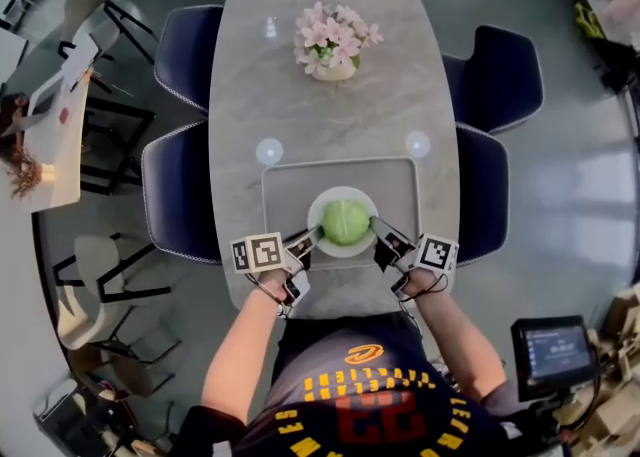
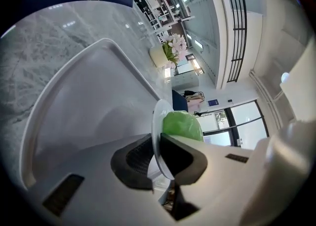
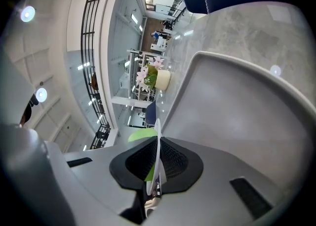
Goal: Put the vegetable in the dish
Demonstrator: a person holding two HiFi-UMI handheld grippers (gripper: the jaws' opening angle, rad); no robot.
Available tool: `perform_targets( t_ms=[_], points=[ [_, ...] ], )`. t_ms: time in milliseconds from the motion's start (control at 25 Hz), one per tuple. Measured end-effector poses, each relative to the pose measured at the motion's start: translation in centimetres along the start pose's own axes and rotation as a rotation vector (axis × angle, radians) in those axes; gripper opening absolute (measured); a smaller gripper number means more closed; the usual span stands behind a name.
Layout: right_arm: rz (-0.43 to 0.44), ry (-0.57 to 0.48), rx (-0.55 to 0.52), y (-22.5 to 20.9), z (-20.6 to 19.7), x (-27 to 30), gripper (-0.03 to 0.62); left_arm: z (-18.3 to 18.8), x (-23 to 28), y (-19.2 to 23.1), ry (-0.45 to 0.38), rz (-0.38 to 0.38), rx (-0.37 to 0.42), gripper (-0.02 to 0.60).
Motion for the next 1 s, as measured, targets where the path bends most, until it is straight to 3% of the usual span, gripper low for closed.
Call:
perform_targets(
  t_ms=[320, 440, 600, 1000],
  points=[
    [-0.116, -0.004, 0.029, -3.5, -0.4, 0.7, 0.017, 0.6, 1.9, 2.7, 0.066, 0.034, -0.017, 0.034],
    [-0.225, -0.012, 0.117, -4.3, -1.1, 0.1, 0.017, 0.5, 2.2, 3.1, 0.088, 0.057, -0.003, 0.038],
    [-0.246, -0.019, 0.136, -4.5, -1.3, 0.2, 0.017, 0.3, 2.4, 3.4, 0.103, 0.090, 0.019, 0.043],
    [-0.275, -0.007, 0.143, -4.8, -1.2, 0.6, 0.017, 0.1, 2.8, 4.2, 0.107, 0.134, -0.018, 0.044]
  ],
)
Point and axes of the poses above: the fingertips, and each gripper's own axes: x forward along the fingers, y to its left, z out of its top, the point moved 3 cm from there along -x, backward along the fingers, and after that the axes turned 8 degrees about -y, right-handed, at the moved point
